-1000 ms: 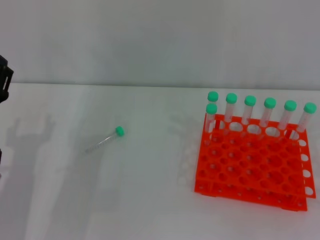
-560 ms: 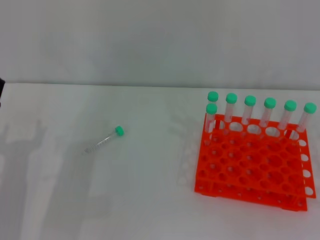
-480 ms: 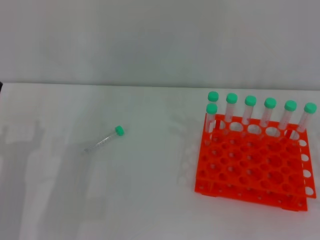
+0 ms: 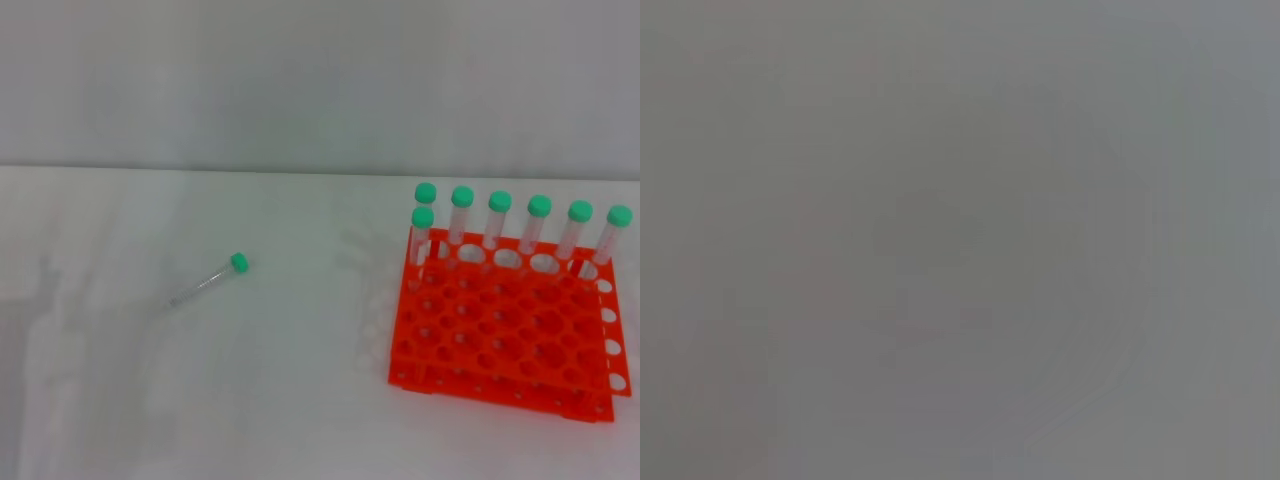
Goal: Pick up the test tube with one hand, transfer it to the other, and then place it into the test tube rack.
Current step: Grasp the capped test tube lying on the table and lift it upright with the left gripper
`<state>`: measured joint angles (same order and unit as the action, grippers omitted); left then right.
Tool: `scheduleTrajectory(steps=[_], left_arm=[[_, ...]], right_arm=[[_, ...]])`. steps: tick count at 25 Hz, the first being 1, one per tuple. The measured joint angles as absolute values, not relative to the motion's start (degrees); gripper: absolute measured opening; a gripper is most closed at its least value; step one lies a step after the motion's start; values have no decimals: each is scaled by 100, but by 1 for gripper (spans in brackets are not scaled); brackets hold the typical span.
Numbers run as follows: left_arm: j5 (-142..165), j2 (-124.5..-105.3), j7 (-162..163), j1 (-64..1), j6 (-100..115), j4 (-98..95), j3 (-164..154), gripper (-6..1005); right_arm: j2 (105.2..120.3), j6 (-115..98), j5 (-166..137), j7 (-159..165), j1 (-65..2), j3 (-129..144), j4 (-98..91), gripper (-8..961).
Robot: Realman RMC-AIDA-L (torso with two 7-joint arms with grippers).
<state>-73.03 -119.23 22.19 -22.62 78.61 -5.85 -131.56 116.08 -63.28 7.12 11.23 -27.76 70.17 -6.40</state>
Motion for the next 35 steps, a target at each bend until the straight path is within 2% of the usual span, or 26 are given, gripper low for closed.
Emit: scheduleTrajectory(steps=[3, 5, 9, 13, 20, 24, 27, 28, 29, 31, 35], left_arm=[[-7281, -11890, 2415, -2211, 7844, -577, -13153, 890], [-7083, -11767, 2869, -2241, 7835, -515, -13166, 890], [-6056, -11271, 4888, -2523, 7778, 135, -13175, 889], [-5253, -10935, 6730, -3111, 7815, 1420, -13532, 889], [-4770, -10720, 8448, -3898, 7790, 3519, -16394, 886], [-3647, -10644, 9325, -4440, 7728, 4237, -16534, 883], [-2363, -10448, 10091, -4944, 7773, 4552, -16476, 881], [-2363, -10448, 10091, -4944, 7773, 4552, -16476, 880], [-1297, -10286, 10616, -5347, 7911, 4677, -16440, 880], [-573, -10200, 10892, -5662, 8030, 4732, -16420, 878], [642, -10160, 11355, -6235, 8067, 4923, -16391, 875]], right_arm=[[11596, -6328, 712, 1117, -2781, 7014, -645, 860], [11590, -6329, 712, 1117, -2776, 6987, -656, 860], [11571, -6320, 729, 1115, -2812, 6866, -671, 860], [11567, -6323, 732, 1104, -2817, 6854, -674, 860], [11559, -6283, 781, 1104, -2803, 6846, -669, 860], [11557, -6277, 783, 1103, -2786, 6846, -641, 860], [11556, -6277, 783, 1101, -2779, 6847, -632, 860], [11557, -6277, 783, 1101, -2779, 6847, -634, 860], [11559, -6276, 783, 1101, -2779, 6847, -638, 860], [11560, -6276, 783, 1099, -2793, 6847, -642, 860], [11562, -6275, 782, 1099, -2826, 6855, -659, 860]])
